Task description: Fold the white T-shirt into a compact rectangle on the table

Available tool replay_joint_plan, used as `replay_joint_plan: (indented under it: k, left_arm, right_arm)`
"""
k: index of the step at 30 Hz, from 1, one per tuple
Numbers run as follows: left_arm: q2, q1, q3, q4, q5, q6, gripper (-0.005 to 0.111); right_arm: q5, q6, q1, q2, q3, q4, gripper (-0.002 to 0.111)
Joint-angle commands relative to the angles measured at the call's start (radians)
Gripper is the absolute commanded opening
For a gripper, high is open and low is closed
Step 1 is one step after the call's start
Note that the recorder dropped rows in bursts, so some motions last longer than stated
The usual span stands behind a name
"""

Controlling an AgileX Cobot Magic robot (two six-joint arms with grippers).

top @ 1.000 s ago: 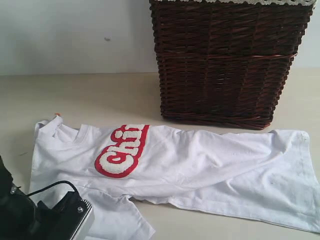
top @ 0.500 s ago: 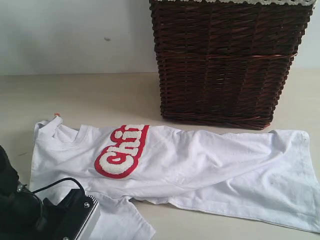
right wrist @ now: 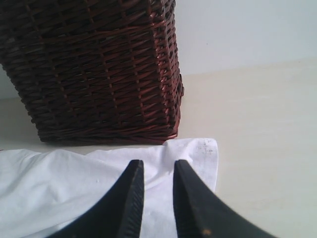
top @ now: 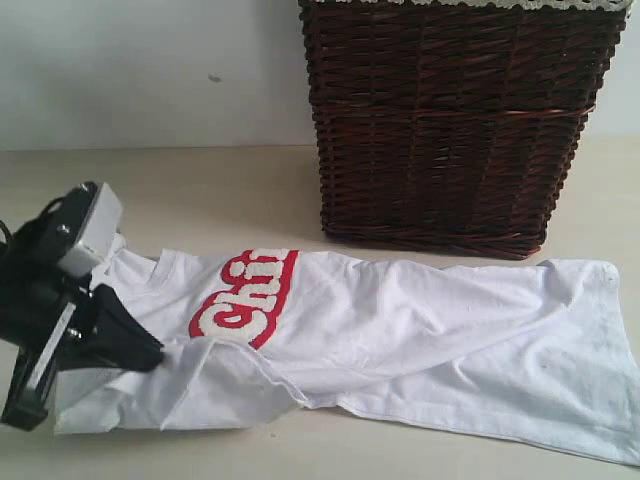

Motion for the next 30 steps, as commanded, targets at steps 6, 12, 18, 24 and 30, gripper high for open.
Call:
replay_joint_plan:
  k: [6,12,18,24,30]
  left_arm:
    - [0.111,0.035,-0.138,-0.160,-0.161,-0.009,0.000]
    - [0.217,0.035,-0.190,-0.185,-0.238,-0.007,0.000]
    - [0.293,0.035,-0.198,-0.299,-0.416,-0.002,0.000]
    - [0.329,0.035,-0.198,-0.311,-0.414,0.007,0.008]
    - [0.329,0.035,-0.198,-0.370,-0.408,0.074,0.063]
  right_arm:
    - [-0.005,-0.001,0.002,-0.005,0.005,0.001,0.021]
    - [-0.005,-0.001,0.002,-0.005,0.005,0.001,0.021]
    - [-0.005,-0.001,0.002,-0.005,0.005,0.001,0.021]
    - [-0.005,-0.001,0.002,-0.005,0.005,0.001,0.021]
    - [-0.005,-0.001,0.002,-0.005,0.005,0.001,0.021]
